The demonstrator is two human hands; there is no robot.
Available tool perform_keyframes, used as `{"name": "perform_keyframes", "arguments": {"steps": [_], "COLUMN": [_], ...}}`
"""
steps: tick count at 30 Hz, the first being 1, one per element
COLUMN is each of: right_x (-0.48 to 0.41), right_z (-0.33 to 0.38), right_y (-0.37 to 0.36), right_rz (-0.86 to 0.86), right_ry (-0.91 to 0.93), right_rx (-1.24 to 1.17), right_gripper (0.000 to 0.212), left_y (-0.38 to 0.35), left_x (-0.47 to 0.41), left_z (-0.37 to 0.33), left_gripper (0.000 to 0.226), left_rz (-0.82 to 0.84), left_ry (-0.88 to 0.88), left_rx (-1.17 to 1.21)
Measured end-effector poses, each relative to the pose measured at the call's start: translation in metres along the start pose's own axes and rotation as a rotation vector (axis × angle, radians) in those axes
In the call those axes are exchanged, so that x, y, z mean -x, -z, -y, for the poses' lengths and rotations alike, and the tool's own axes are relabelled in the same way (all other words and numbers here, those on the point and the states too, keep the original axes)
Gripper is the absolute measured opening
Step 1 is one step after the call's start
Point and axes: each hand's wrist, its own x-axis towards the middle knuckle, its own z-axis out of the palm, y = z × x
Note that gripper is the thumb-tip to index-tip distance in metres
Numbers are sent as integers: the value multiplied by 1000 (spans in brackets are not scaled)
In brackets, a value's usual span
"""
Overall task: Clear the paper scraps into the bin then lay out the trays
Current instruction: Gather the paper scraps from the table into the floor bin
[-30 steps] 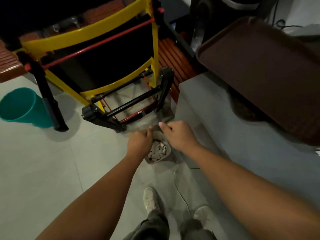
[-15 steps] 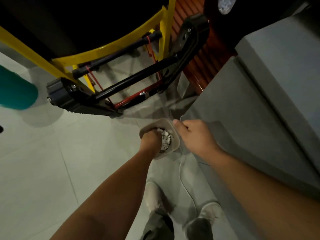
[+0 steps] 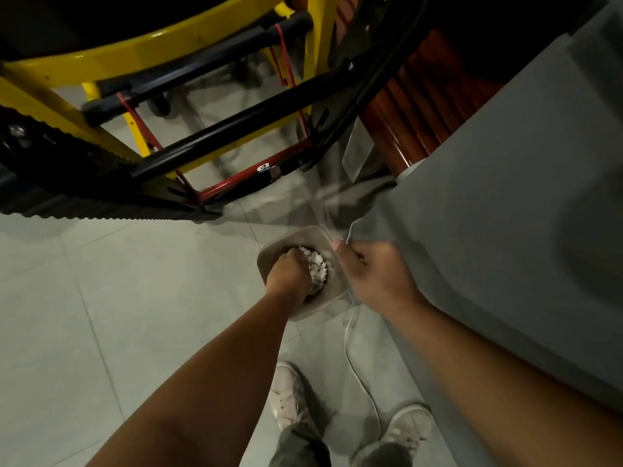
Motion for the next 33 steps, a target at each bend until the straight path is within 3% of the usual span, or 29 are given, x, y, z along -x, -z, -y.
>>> {"name": "perform_keyframes", "arguments": {"steps": [9, 17, 24, 33], "right_x": [-8, -32, -35, -2], "right_z": [-15, -41, -49, -12], "right_y": [-38, -95, -116, -64], "right_rz": [0, 161, 293, 181], "right_ry": [-96, -238, -267, -108], "right_rx": [60, -5, 162, 169], "right_gripper": [53, 5, 69, 57], "left_y": [12, 44, 52, 73], "left_x": [17, 42, 54, 99], "left_z": [46, 81, 100, 52], "left_gripper": [43, 40, 43, 45], "left_rz": [-88, -172, -190, -197], "left_ry": [-63, -120, -90, -113], "left_rx": [-98, -97, -88, -74]}}
